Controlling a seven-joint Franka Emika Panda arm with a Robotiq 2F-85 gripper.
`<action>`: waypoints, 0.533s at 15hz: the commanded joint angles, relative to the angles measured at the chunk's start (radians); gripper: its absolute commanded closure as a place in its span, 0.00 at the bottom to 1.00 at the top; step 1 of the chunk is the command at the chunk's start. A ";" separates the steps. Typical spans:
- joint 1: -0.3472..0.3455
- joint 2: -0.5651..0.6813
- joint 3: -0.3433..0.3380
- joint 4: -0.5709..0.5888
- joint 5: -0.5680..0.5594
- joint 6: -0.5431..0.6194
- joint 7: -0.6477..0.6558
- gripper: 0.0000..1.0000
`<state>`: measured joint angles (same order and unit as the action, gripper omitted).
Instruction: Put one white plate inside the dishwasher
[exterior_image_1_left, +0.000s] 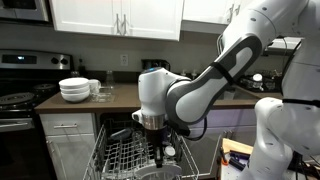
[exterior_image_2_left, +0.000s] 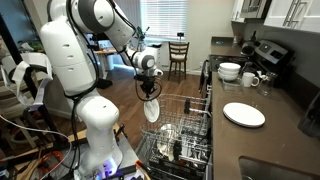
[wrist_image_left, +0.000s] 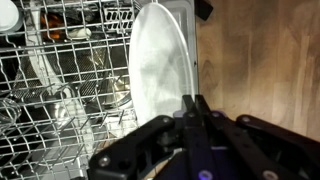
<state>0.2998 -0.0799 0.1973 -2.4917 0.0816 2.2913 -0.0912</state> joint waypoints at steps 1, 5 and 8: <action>-0.026 0.047 -0.004 0.091 0.016 -0.092 -0.146 0.99; -0.030 0.043 0.006 0.067 0.001 -0.061 -0.108 0.96; -0.030 0.050 0.006 0.069 0.001 -0.061 -0.110 0.96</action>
<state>0.2869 -0.0295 0.1863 -2.4249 0.0817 2.2335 -0.2006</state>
